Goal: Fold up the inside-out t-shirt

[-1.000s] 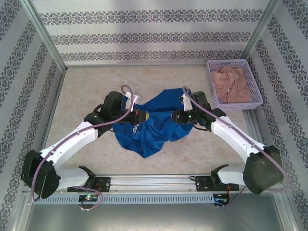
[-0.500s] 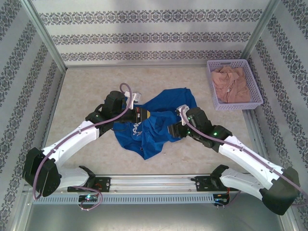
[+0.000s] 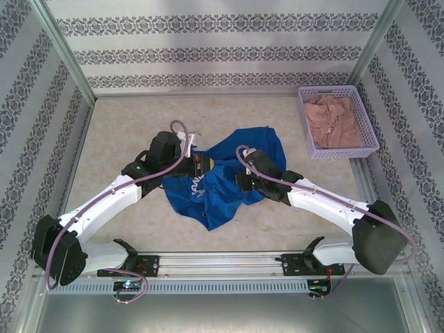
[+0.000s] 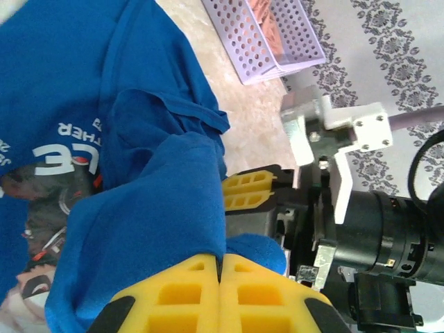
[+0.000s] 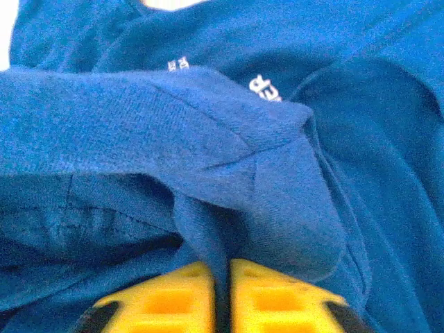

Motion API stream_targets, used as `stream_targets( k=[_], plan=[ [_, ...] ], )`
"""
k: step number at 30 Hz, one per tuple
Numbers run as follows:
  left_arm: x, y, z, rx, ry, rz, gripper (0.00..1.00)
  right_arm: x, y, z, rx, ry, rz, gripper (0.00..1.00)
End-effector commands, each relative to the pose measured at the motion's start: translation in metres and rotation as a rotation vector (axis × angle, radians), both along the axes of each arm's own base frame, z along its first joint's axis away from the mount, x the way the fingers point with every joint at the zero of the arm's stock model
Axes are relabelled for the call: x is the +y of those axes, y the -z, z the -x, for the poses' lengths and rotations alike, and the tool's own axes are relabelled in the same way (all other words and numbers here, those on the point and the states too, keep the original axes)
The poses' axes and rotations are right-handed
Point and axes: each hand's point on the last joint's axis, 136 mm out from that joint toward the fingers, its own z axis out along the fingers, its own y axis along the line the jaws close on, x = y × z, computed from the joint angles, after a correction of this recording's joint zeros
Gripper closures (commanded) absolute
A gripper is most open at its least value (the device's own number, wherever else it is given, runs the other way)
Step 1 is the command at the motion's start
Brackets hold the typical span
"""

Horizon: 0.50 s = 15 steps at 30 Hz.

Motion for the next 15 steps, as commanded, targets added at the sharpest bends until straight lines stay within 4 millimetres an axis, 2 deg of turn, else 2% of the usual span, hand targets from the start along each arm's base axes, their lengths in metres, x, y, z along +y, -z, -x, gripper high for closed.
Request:
stream_targets(
  k=[1,3,4,8,12,15],
  plan=[
    [0.047,0.02,-0.01,-0.019,-0.195,-0.18,1.0,0.004,-0.031,0.012,-0.115,-0.067,-0.167,1.0],
    [0.066,0.04,-0.012,-0.007,-0.26,-0.281,1.0,0.012,-0.041,0.024,-0.131,-0.145,-0.297,1.0],
    [0.069,0.046,-0.012,-0.005,-0.265,-0.305,1.0,0.014,-0.045,0.027,-0.137,-0.164,-0.341,1.0],
    [0.066,0.061,-0.011,0.007,-0.233,-0.319,1.0,0.02,-0.057,0.033,-0.15,-0.234,-0.462,1.0],
    [0.057,0.064,-0.009,0.011,-0.193,-0.294,0.9,0.021,-0.053,0.027,-0.137,-0.22,-0.45,1.0],
    [0.048,0.064,-0.003,0.034,-0.146,-0.256,0.74,0.022,-0.047,0.023,-0.115,-0.204,-0.444,1.0]
  ],
)
